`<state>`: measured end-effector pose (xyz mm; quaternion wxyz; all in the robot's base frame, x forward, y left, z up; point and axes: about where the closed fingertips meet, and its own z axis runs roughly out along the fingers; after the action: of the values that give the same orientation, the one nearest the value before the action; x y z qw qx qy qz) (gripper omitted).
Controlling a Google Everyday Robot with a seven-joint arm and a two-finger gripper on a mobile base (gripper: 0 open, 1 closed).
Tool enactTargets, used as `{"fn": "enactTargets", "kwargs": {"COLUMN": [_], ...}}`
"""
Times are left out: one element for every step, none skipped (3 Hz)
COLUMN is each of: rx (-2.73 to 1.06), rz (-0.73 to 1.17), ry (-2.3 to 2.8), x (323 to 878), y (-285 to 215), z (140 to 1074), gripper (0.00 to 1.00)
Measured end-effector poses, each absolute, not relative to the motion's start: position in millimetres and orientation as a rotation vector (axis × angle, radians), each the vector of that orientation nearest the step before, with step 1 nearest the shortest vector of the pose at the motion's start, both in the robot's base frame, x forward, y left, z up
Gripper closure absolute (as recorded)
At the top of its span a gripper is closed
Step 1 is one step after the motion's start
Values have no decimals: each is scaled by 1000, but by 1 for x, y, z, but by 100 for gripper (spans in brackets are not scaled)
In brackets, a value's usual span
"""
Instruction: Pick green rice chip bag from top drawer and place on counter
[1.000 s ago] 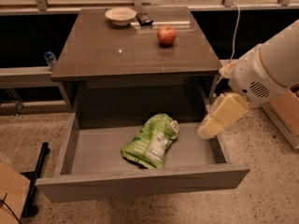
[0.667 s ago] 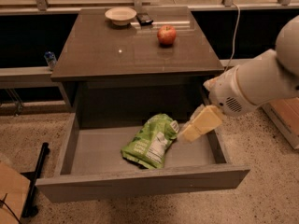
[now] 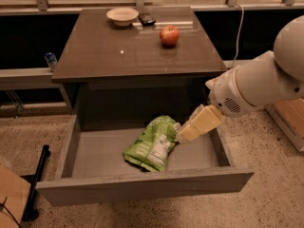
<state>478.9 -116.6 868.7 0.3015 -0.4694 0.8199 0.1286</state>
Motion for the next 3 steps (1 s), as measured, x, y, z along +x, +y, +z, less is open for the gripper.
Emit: {"fn": "enactTargets", "kwargs": {"rx": [-1186,-1102,-1019], "rz": [412,474,503], "ry": [2203,2204,2217], "x": [483,502,526], "y": [-100,-75,-59], "z": [835,782,730], "gripper": [0,0,0]}}
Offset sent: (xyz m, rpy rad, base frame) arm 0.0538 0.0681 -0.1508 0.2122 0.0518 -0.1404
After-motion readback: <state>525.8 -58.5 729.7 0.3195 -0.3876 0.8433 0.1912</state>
